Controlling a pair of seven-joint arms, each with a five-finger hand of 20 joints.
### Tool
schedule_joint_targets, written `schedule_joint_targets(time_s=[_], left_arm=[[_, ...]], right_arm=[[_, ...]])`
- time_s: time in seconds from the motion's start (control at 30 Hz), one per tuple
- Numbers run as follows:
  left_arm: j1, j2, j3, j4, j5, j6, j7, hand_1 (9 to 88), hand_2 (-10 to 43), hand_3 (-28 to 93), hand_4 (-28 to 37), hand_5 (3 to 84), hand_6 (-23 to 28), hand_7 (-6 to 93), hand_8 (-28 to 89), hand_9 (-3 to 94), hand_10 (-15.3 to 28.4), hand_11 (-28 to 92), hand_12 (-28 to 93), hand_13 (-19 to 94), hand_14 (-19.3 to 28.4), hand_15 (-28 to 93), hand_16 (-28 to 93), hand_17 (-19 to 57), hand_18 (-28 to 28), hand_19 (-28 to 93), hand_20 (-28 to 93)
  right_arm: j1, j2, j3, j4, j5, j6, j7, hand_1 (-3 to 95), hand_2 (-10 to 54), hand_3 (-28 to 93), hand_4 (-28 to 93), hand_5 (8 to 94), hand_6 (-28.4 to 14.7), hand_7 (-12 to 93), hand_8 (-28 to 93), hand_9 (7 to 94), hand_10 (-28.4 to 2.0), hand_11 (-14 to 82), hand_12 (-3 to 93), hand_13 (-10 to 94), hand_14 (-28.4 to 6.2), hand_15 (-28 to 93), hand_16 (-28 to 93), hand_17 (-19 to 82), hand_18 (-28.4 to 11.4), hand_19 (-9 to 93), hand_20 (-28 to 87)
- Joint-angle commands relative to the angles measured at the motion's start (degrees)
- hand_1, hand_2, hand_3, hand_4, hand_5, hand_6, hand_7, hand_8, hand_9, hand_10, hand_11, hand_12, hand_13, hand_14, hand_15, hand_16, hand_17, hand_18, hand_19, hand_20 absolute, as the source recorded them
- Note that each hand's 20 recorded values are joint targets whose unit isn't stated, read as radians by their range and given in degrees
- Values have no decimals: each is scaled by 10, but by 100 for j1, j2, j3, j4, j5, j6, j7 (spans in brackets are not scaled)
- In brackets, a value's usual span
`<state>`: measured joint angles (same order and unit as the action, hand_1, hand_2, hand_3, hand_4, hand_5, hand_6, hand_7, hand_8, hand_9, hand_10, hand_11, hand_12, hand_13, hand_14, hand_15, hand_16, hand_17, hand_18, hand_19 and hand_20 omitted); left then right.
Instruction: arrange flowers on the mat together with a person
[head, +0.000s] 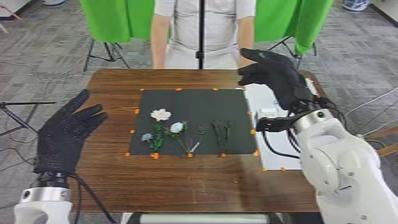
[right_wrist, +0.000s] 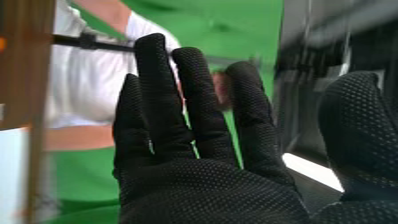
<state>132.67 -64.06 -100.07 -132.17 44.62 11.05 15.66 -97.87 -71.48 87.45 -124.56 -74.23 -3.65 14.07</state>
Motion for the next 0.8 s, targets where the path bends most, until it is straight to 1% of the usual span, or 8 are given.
schedule_joint_targets(time_s=[0.03, 0.2, 0.33, 0.4, 0.47, 0.57, 0.67, 0.8], left_arm=[[79, -115, 19, 154, -31, 10, 163, 227, 67, 757, -230, 405, 74, 56, -68, 418, 203, 237, 121, 313, 272, 515, -58, -39, 269, 611, 53], [141, -108, 38, 169, -183, 117, 175, 227, 64, 761, -234, 402, 69, 58, -68, 419, 202, 236, 124, 312, 272, 513, -55, -40, 266, 606, 63], [111, -140, 63, 181, -108, 26, 144, 229, 63, 762, -235, 406, 74, 58, -67, 422, 203, 239, 126, 313, 272, 520, -53, -40, 265, 606, 74], [90, -152, 96, 175, -113, 61, 88, 229, 63, 762, -235, 408, 77, 56, -67, 422, 203, 239, 126, 314, 271, 521, -53, -40, 265, 606, 80], [51, -112, 105, 181, -126, 54, 175, 230, 65, 760, -235, 409, 78, 55, -67, 422, 203, 240, 126, 315, 273, 524, -53, -38, 267, 614, 90], [100, -141, 18, 148, -71, 70, 81, 232, 67, 757, -236, 409, 79, 55, -65, 422, 205, 241, 127, 320, 275, 531, -53, -23, 273, 643, 112], [159, -97, -14, 123, -124, 194, 179, 233, 69, 756, -235, 408, 82, 56, -64, 422, 206, 242, 127, 321, 277, 533, -55, -18, 274, 649, 122], [108, -92, -11, 142, -82, 113, 100, 233, 70, 755, -233, 407, 85, 58, -65, 423, 206, 242, 127, 322, 277, 536, -56, -17, 274, 648, 129]], right_arm=[[-1471, 163, 456, -85, 1928, 246, -350, 211, 90, 710, -264, 469, -5, 136, -133, 525, -171, 184, 139, 438, -181, 445, 96, 70, -195, 489, 170], [-1689, 57, 511, -31, 1678, 110, -493, 194, 99, 714, -270, 452, 5, 131, -132, 518, -165, 164, 134, 430, -185, 414, 99, 69, -197, 476, 177], [-1697, -94, 595, 0, 2123, 36, -531, 194, 99, 715, -272, 451, 10, 128, -131, 520, -158, 146, 132, 429, -188, 396, 108, 70, -196, 466, 182], [-1761, -87, 616, -30, 1922, 165, -586, 193, 100, 714, -274, 447, 12, 127, -130, 515, -163, 144, 135, 430, -188, 393, 113, 70, -195, 464, 186], [-1720, -68, 653, -31, 1994, 155, -638, 190, 101, 715, -274, 442, 10, 129, -129, 512, -164, 146, 137, 427, -189, 393, 116, 69, -195, 464, 189], [-1774, -85, 693, -70, 2047, 192, -615, 189, 102, 715, -273, 443, 9, 132, -129, 512, -165, 153, 140, 427, -185, 400, 121, 68, -195, 464, 193], [-1887, -99, 727, -123, 2094, 235, -529, 186, 103, 715, -272, 444, 7, 134, -130, 513, -166, 159, 140, 426, -185, 408, 122, 68, -195, 466, 197], [-1964, -91, 718, -145, 2106, 332, -577, 184, 104, 716, -270, 446, 4, 134, -130, 514, -167, 163, 140, 427, -183, 412, 122, 69, -198, 470, 200]])
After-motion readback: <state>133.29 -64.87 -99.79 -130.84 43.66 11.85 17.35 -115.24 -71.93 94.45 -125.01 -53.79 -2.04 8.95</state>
